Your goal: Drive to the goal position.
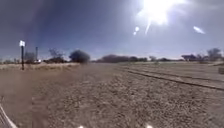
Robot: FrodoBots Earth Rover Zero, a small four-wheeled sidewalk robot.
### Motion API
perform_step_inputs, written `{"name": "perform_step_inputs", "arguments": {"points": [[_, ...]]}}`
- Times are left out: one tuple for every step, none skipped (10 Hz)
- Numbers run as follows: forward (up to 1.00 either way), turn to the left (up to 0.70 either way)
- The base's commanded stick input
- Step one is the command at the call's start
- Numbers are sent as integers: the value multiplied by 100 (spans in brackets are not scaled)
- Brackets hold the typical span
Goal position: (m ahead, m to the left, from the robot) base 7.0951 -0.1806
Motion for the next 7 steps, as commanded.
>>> {"name": "perform_step_inputs", "arguments": {"points": [[70, 33], [70, 28], [70, 0], [70, 0], [70, 0], [70, 0], [70, 0]]}}
